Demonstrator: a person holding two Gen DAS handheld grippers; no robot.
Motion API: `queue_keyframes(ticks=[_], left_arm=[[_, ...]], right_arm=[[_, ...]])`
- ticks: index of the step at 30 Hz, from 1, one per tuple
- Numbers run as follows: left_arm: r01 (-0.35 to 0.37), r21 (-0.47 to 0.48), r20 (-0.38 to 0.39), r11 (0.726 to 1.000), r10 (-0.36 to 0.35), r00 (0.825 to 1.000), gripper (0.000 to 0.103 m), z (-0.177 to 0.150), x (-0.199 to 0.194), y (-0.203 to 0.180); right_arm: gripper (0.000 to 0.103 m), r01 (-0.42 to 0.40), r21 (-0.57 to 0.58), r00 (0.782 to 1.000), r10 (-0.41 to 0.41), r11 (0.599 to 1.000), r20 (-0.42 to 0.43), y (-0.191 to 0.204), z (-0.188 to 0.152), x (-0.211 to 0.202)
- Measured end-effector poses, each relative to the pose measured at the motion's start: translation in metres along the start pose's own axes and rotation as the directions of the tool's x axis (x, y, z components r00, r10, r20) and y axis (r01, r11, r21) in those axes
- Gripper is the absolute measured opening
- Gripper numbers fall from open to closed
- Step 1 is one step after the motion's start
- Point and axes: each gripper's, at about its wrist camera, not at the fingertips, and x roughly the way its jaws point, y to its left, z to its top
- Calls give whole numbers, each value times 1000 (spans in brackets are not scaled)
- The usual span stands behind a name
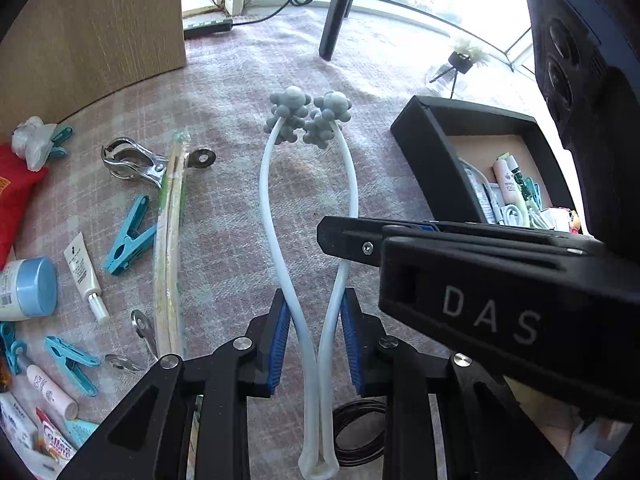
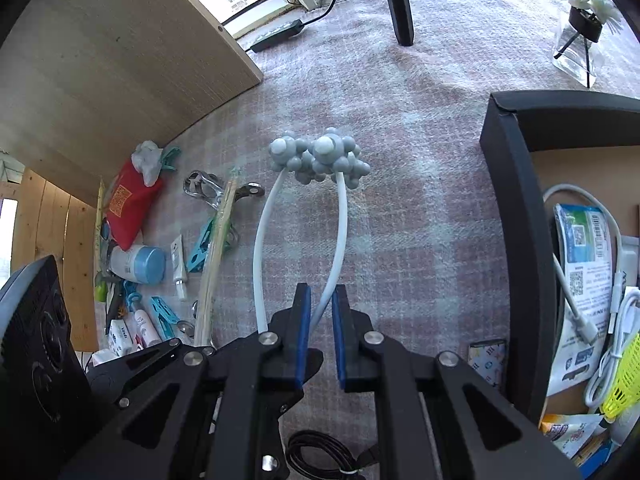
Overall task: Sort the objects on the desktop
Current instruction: 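Carry the white massager over the tray and open both tools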
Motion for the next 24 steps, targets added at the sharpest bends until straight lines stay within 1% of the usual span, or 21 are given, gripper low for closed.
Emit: queue_keyframes(ticks=[4, 7, 9, 10, 13, 16, 18, 19, 22, 24], left_arm=[[-7, 25, 47, 1000, 6, 999, 23, -7, -25, -18], [-13, 42, 75, 999, 10, 997, 23, -11, -43, -32], [-14, 52, 89, 999, 10, 996, 23, -12, -51, -43], [-11, 59, 97, 998, 5, 995, 22, -14, -58, -41], [3, 75, 116, 997, -12, 993, 18, -12, -66, -61], [41, 106, 123, 993, -54, 991, 8, -10, -74, -91], [19, 154, 136, 988, -40, 990, 8, -11, -71, -116], [19, 162, 130, 987, -40, 991, 8, -10, -66, -127], [74, 143, 109, 987, -90, 990, 7, -3, -53, -149], [112, 137, 104, 984, -127, 986, 7, 0, -48, -163]], right_arm=[[11, -4, -29, 999, 5, 1000, 39, 5, -6, -25], [11, -14, -38, 998, 16, 999, 53, 7, -11, -41], [11, -22, -33, 998, 25, 999, 65, 4, -15, -53], [11, -26, -31, 997, 29, 999, 73, 1, -17, -60], [11, -38, -25, 995, 40, 999, 90, -11, -23, -82], [9, -56, -16, 994, 57, 998, 97, -27, -31, -100], [7, -53, -6, 992, 53, 999, 110, -41, -36, -115], [7, -38, -3, 992, 39, 999, 122, -49, -38, -121], [6, 2, 17, 988, -4, 1000, 154, -77, -40, -139], [6, 1, 55, 988, -9, 999, 153, -100, -42, -151]])
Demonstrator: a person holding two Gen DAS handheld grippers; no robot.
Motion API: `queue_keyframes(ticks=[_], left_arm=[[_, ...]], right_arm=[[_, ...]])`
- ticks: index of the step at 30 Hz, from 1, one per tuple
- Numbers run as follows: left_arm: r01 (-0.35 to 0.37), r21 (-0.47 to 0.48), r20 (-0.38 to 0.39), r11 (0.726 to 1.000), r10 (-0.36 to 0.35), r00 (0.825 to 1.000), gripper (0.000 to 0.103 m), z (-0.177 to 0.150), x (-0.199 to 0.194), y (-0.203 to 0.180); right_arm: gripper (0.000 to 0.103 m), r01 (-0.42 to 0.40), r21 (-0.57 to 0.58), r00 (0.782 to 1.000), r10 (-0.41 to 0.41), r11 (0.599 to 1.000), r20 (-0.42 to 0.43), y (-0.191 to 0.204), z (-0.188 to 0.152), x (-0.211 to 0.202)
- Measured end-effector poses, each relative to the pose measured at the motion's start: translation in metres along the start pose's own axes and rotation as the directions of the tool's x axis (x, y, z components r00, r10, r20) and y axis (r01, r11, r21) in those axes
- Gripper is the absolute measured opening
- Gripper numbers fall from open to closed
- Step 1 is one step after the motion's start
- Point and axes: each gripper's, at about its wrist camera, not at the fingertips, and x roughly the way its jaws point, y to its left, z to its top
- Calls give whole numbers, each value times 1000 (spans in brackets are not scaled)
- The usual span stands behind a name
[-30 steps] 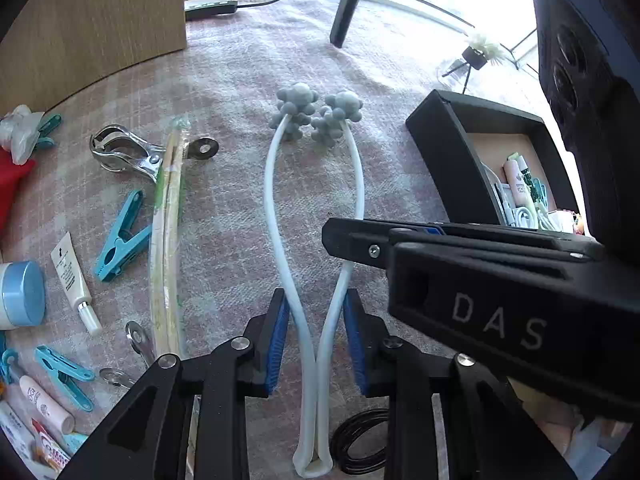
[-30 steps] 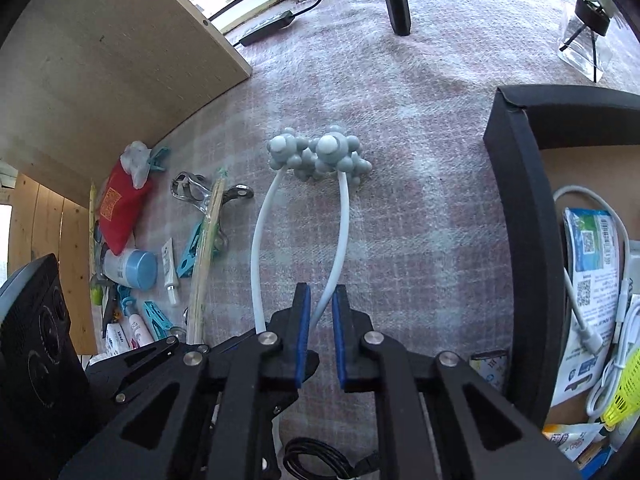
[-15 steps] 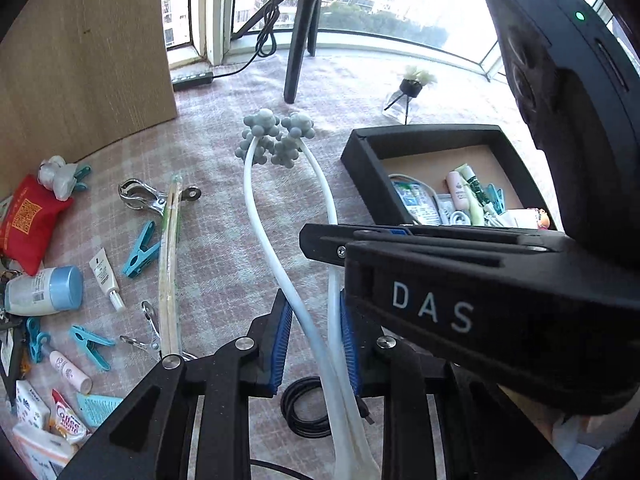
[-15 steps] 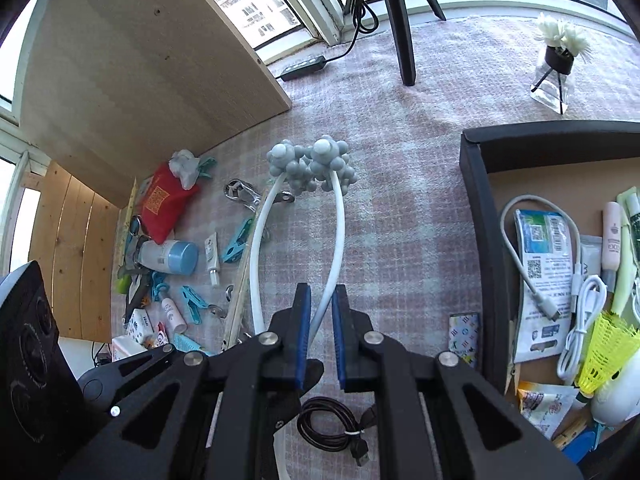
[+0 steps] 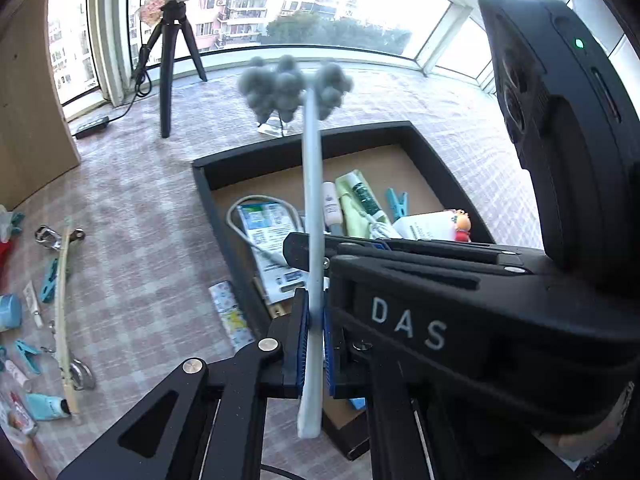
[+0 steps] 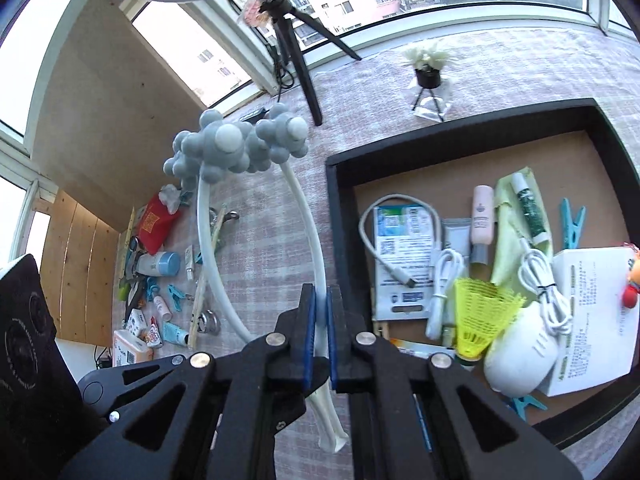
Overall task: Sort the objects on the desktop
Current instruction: 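Carry the white massager over the tray and open both tools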
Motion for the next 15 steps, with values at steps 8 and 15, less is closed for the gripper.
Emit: queue_keyframes(ticks=[8, 15], left_arm=[[5, 14, -23, 1000, -5, 1000, 14, 6, 21, -45], [-61, -23, 20, 998, 61, 998, 14, -3, 6, -44]], right_arm=[[7, 104, -12, 993, -104, 994, 47, -55, 17, -45], [31, 100, -11, 994, -99, 995, 55, -78, 23, -59]])
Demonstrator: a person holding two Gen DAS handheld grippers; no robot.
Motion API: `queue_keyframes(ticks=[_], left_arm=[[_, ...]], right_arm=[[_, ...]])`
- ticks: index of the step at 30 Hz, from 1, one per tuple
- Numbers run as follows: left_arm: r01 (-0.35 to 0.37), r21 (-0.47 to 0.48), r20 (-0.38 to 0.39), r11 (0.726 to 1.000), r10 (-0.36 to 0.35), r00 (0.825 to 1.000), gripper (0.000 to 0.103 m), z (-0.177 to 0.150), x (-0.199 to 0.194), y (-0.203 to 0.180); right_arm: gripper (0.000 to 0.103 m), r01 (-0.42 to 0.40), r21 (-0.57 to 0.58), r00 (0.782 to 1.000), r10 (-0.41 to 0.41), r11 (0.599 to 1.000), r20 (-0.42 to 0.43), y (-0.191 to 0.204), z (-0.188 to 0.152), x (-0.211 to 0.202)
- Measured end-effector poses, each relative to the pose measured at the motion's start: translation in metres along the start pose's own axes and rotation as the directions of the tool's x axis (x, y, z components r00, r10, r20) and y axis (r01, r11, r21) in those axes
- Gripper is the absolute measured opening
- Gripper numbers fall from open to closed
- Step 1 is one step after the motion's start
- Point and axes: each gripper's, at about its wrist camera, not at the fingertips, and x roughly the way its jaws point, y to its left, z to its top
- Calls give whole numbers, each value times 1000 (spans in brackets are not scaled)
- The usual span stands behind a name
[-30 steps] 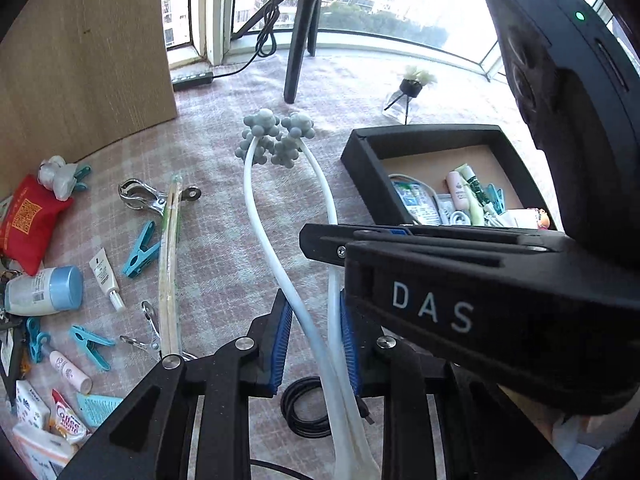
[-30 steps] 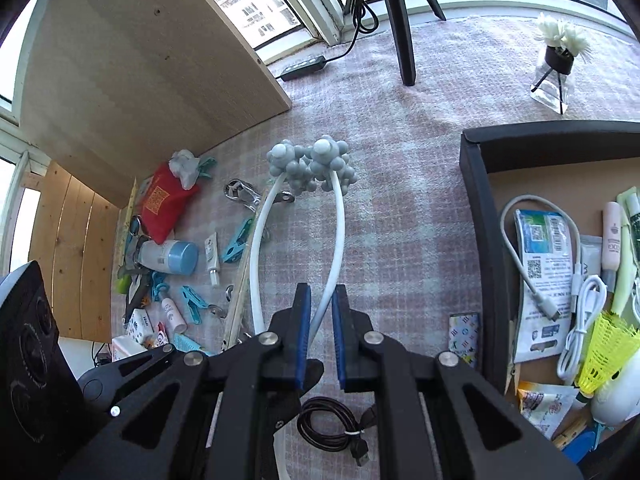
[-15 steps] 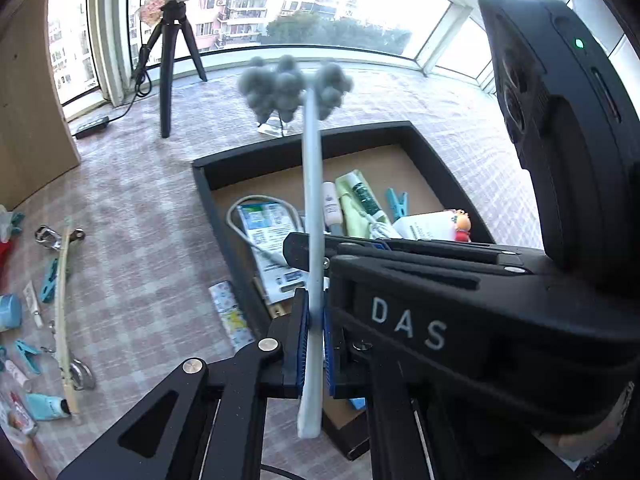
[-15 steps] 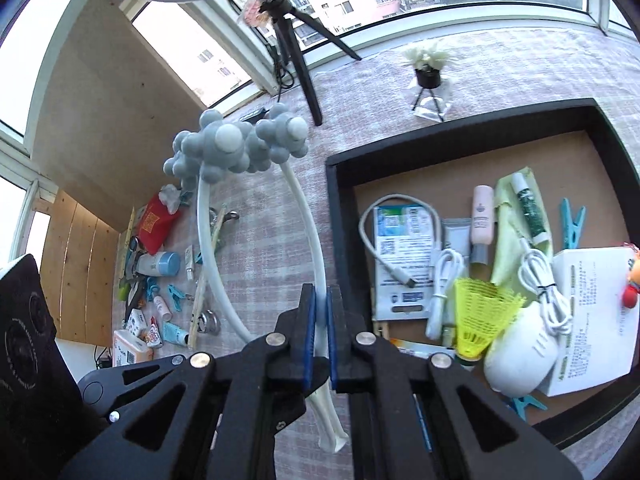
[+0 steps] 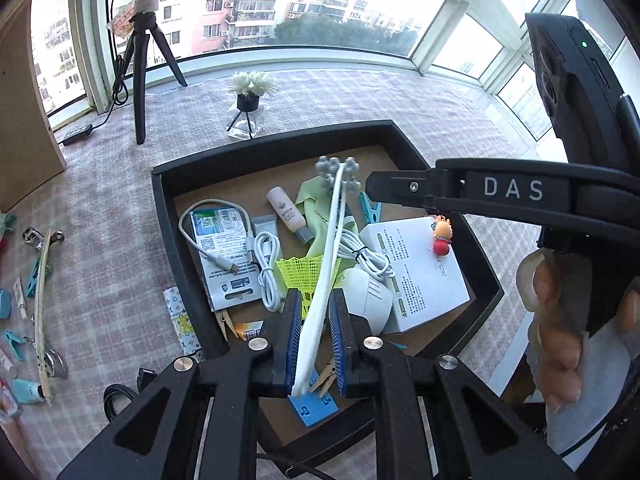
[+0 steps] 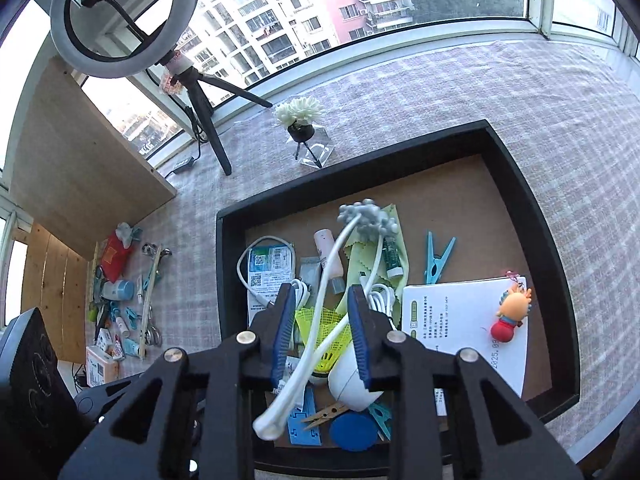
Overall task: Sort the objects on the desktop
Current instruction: 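Carry the white massager over the tray and open both tools, then move both tools back to the pile toward the wooden chopsticks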
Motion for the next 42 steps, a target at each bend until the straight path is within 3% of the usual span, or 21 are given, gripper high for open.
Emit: queue_keyframes(ticks=[5, 12, 22, 28, 32, 33, 35, 42], left_arm=[[-52, -36, 5, 998, 52, 999, 14, -13, -13, 18], [-118, -77, 8, 990, 119, 993, 14, -38, -34, 71], [-200, -192, -40, 961, 196, 980, 14, -94, -77, 201], [-229, -341, -76, 912, 216, 973, 20, -126, -100, 281], [-256, -416, -81, 873, 244, 966, 25, -129, -108, 318], [-254, -429, -81, 867, 243, 967, 27, -128, -109, 325], [-244, -448, -73, 860, 236, 969, 32, -125, -109, 334], [-246, -488, -67, 838, 245, 967, 33, -105, -105, 362]], right_arm=[[31, -7, -67, 1000, 6, 998, -21, 14, -14, 6], [31, -44, -120, 998, 39, 992, -48, 48, -35, 29], [31, -103, -152, 989, 84, 983, -125, 133, -51, 70], [31, -121, -206, 984, 90, 971, -155, 192, -59, 92], [32, -134, -271, 981, 88, 953, -174, 232, -55, 104], [37, -128, -284, 981, 79, 950, -176, 240, -53, 108], [43, -126, -291, 981, 77, 948, -176, 254, -47, 115], [43, -163, -305, 971, 98, 938, -219, 285, -32, 138]])
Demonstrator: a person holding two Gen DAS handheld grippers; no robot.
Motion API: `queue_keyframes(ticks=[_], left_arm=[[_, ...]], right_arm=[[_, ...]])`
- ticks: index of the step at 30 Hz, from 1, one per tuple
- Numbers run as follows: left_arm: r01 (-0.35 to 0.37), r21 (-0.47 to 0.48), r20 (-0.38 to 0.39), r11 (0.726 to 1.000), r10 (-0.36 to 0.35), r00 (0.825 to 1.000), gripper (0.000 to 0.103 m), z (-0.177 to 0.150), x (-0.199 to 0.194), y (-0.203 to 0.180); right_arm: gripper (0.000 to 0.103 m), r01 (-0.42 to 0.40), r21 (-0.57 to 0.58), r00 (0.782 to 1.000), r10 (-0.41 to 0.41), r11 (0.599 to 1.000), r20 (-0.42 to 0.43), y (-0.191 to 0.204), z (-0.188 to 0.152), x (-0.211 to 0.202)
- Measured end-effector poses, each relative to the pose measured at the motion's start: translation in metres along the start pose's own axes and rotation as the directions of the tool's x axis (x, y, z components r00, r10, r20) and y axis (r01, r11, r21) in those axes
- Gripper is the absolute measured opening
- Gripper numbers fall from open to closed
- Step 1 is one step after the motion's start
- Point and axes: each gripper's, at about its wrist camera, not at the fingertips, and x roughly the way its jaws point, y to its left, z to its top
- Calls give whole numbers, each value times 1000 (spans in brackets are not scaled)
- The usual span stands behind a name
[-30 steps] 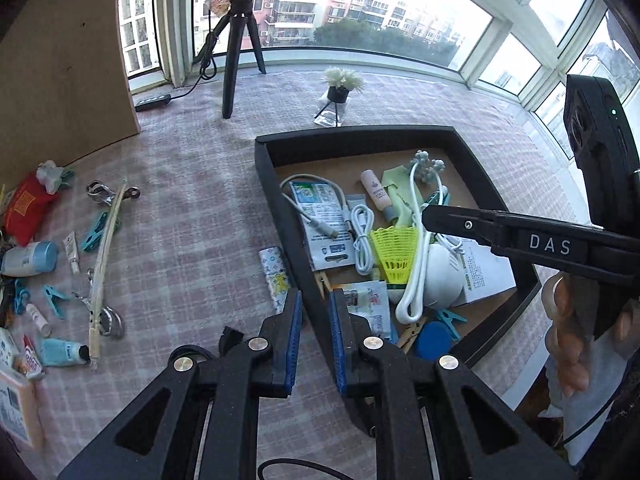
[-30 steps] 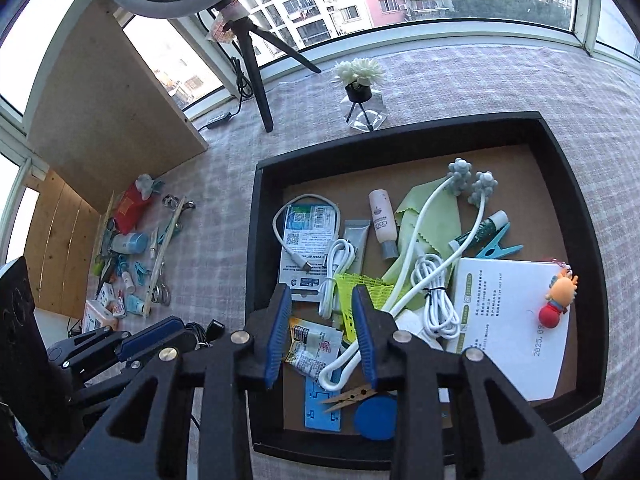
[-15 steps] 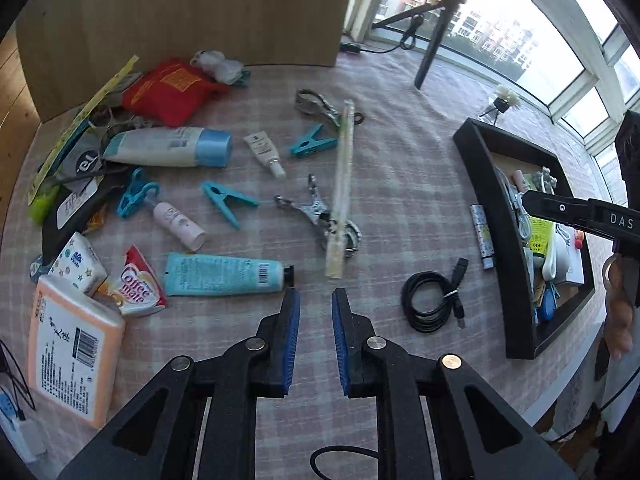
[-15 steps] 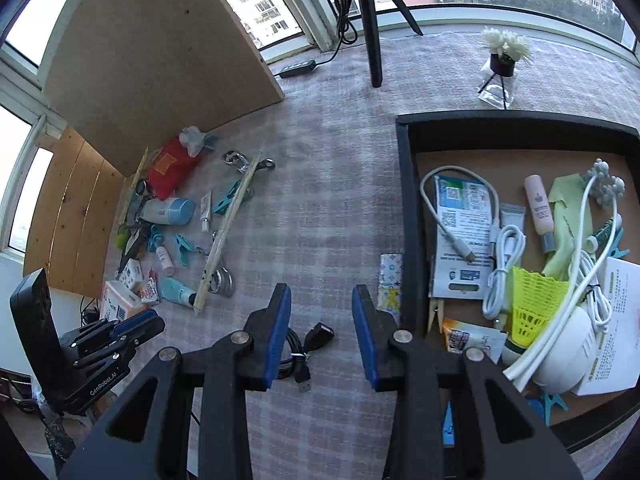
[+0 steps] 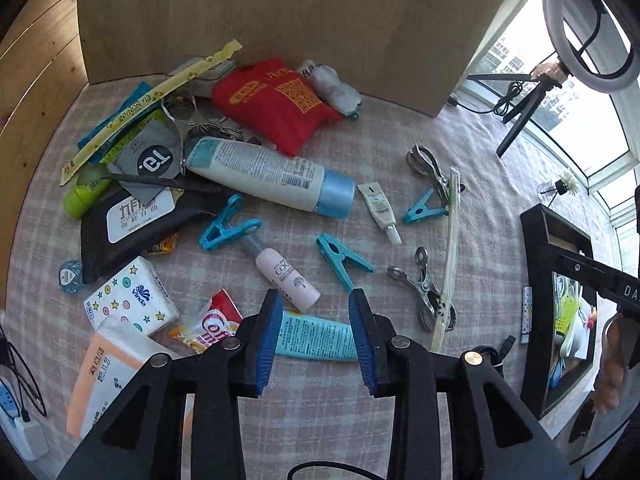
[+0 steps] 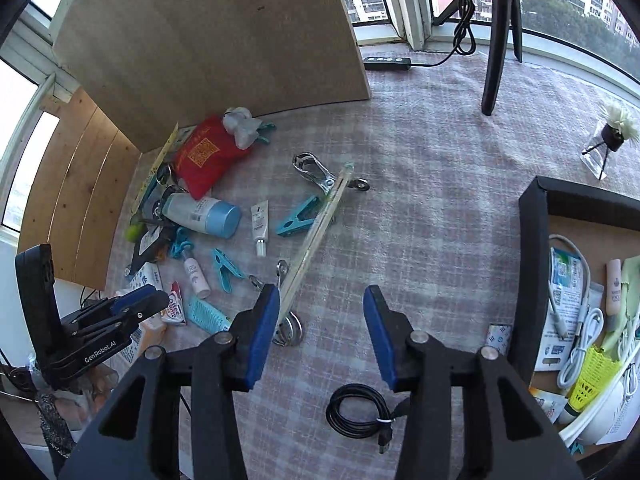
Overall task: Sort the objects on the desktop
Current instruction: 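Move both tools back to the pile toward the wooden chopsticks, then grasp the wooden chopsticks with the right tool while the left grasps a blue clothespin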
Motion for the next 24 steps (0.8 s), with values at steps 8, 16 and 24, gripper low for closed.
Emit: queue_keyframes(ticks=[8, 16, 24], left_arm=[[35, -23, -52, 999, -36, 998, 33, -8, 19, -2], [69, -88, -108, 994, -79, 991, 33, -22, 37, -2], [84, -116, -123, 990, -99, 987, 33, -30, 41, -10]], right_arm=[[43, -60, -108, 996, 52, 992, -78, 35, 18, 35], [43, -26, -170, 986, -3, 985, -169, 64, 16, 83], [43, 8, -180, 979, -44, 984, -200, 55, 8, 90]])
